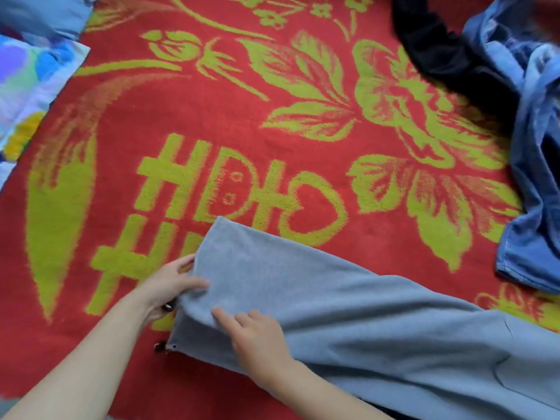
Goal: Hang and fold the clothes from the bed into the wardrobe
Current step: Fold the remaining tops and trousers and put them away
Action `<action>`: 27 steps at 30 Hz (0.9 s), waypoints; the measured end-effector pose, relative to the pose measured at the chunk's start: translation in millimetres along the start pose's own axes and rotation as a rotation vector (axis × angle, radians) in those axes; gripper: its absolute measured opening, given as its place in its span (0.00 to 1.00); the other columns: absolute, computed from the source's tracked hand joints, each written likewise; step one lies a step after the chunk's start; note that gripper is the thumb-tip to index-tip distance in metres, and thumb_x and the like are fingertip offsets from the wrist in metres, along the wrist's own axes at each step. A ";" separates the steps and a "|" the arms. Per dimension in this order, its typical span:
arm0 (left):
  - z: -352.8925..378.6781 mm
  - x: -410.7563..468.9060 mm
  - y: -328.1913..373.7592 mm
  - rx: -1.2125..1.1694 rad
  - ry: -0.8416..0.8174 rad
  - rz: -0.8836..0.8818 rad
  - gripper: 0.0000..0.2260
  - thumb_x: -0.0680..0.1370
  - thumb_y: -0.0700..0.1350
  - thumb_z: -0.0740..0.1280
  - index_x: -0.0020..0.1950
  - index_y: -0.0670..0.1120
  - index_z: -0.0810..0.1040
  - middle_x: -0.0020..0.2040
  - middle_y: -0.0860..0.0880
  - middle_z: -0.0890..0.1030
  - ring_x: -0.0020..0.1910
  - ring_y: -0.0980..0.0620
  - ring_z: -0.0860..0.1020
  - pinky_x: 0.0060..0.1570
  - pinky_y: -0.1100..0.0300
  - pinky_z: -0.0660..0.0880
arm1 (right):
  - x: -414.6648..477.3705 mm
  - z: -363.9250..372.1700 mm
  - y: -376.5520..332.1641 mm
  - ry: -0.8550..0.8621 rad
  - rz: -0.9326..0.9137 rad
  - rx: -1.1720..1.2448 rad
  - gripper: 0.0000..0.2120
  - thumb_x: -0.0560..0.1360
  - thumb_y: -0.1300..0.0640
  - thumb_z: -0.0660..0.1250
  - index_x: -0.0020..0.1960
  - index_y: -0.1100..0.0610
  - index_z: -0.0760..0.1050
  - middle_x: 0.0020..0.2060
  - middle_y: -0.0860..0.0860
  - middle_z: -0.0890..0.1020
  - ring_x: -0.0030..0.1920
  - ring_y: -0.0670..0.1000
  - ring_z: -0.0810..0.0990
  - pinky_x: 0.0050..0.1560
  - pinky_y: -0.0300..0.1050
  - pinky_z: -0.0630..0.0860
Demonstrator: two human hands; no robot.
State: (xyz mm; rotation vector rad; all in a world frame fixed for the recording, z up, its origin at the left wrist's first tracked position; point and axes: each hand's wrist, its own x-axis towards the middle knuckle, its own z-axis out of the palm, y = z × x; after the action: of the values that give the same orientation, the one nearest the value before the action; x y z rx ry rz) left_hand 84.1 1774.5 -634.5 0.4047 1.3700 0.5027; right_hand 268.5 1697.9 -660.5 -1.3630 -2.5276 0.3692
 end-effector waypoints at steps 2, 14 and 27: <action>-6.6 -9.9 -0.8 0.045 0.121 0.091 0.35 0.64 0.27 0.72 0.68 0.48 0.69 0.41 0.45 0.85 0.35 0.49 0.83 0.31 0.59 0.79 | -1.0 -4.2 -7.9 0.036 -0.006 -0.009 0.21 0.64 0.56 0.57 0.57 0.49 0.68 0.25 0.45 0.71 0.25 0.47 0.69 0.23 0.41 0.61; -31.3 -9.3 -109.0 0.405 0.755 0.083 0.15 0.71 0.31 0.71 0.57 0.33 0.79 0.48 0.34 0.81 0.46 0.40 0.80 0.52 0.50 0.74 | -57.8 0.6 -12.4 -0.182 -0.065 0.022 0.29 0.60 0.50 0.64 0.61 0.49 0.66 0.40 0.48 0.79 0.34 0.48 0.77 0.31 0.35 0.71; 99.4 -11.2 -147.2 1.192 0.809 1.041 0.15 0.70 0.44 0.60 0.55 0.45 0.75 0.54 0.39 0.76 0.51 0.40 0.72 0.44 0.46 0.70 | -271.5 -63.3 160.2 0.004 0.801 -0.359 0.11 0.62 0.62 0.62 0.45 0.58 0.70 0.33 0.58 0.74 0.31 0.62 0.75 0.24 0.49 0.72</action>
State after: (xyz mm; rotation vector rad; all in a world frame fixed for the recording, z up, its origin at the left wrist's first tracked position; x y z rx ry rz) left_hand 196.0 1647.9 -690.3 2.1331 2.0956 0.6611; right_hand 558.9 1561.5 -680.4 -2.4798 -1.9843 0.0340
